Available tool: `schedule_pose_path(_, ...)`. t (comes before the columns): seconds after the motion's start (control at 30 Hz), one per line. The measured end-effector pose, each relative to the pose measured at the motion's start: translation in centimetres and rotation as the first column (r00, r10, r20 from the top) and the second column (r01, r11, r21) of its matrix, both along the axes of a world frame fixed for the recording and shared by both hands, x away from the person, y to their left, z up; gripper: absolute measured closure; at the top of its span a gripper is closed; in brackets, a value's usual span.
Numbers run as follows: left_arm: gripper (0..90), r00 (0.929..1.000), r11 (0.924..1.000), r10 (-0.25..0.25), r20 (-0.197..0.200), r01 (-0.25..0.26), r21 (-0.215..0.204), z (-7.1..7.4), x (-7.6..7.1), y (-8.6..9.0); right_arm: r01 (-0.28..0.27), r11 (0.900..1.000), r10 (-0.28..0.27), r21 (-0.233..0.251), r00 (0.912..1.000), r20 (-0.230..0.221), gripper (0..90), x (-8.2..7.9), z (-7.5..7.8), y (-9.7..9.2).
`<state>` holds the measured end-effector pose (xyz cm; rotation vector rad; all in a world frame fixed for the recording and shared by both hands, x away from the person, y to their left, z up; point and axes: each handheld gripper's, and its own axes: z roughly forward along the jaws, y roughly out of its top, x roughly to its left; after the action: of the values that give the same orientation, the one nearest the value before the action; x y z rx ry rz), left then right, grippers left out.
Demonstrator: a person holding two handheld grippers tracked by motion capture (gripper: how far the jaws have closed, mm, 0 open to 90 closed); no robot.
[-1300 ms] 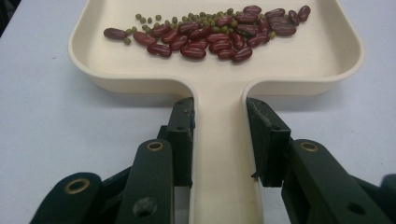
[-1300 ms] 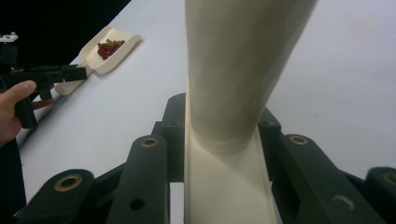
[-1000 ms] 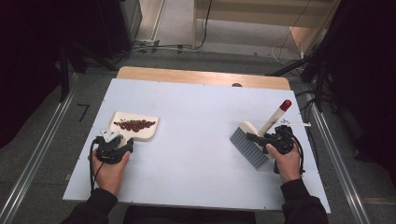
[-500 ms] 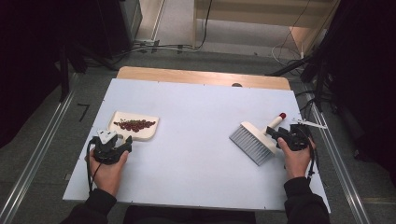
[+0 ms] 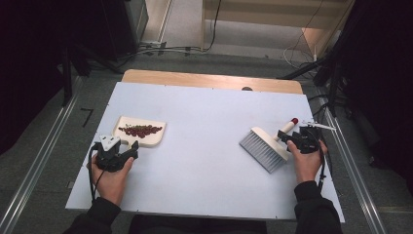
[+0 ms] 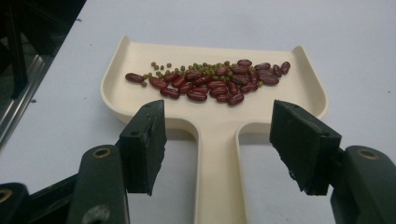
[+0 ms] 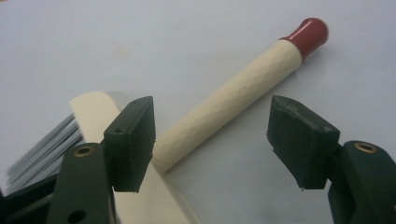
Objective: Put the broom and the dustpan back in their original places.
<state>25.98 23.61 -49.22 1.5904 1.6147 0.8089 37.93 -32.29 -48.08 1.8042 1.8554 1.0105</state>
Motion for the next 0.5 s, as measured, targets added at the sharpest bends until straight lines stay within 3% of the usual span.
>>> schedule_pose_path(0.13,33.7,1.0,0.9999,0.009,-0.002,-0.009,-0.008,0.1,0.1,0.4,0.038,0.9981,-0.039,-0.048,0.999,-0.02,30.7,0.9,-0.4,0.0)
schedule_pose_path(0.27,31.4,0.9999,0.9998,0.013,-0.005,-0.014,-0.017,0.1,0.3,0.6,0.055,0.9975,-0.057,-0.044,0.9976,-0.04,29.9,1.7,-0.8,0.4)
schedule_pose_path(0.43,31.4,1.0,0.9999,0.004,0.005,-0.004,-0.016,0.2,0.3,0.5,0.08,0.9927,-0.086,-0.09,0.9946,-0.059,31.9,2.9,-0.9,1.2)
schedule_pose_path(0.5,31.5,1.0,0.9999,0.003,0.008,-0.003,-0.012,0.2,0.3,0.5,0.088,0.9916,-0.096,-0.095,0.9915,-0.088,33.1,3.4,-0.8,1.6)
